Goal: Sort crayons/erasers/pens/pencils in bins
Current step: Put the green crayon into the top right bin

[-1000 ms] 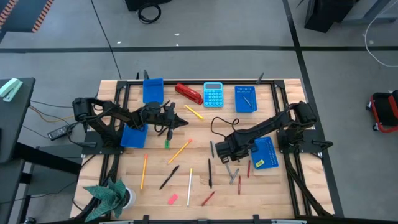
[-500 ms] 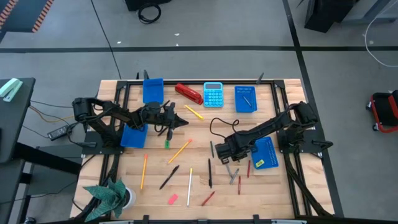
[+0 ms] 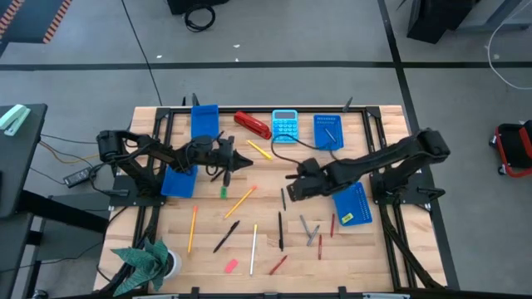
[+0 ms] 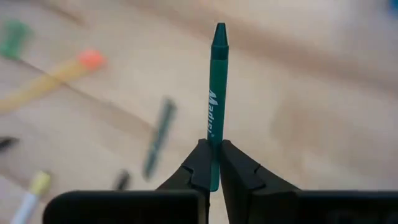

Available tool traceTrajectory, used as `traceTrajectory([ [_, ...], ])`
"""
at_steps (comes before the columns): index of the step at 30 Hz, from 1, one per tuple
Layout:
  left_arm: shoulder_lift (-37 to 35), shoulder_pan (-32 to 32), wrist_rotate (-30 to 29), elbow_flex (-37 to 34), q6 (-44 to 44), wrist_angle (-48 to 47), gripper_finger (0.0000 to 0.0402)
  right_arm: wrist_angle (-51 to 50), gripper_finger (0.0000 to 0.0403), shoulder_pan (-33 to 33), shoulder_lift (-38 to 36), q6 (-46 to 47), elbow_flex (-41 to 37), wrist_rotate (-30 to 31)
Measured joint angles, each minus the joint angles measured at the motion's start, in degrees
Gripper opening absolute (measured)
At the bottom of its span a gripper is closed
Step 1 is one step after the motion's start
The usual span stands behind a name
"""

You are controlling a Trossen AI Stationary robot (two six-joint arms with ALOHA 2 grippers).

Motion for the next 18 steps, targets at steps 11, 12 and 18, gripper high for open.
traceTrajectory([
  [11, 0.0, -0.4, 13.9, 0.0, -30.3, 25.7, 0.0121, 21.6, 0.0028, -1.1, -4.5, -37.5, 0.1, 8.2],
  [12, 0.0, -0.8, 13.3, 0.0, -30.6, 25.6, 0.0135, 23.3, 0.0028, -1.3, -4.5, -40.3, 0.1, 8.1],
  [18, 0.0, -4.2, 9.3, 1.1, -27.9, 25.7, 0.0211, 36.0, 0.0028, -3.5, -4.1, -54.9, 0.1, 3.7],
])
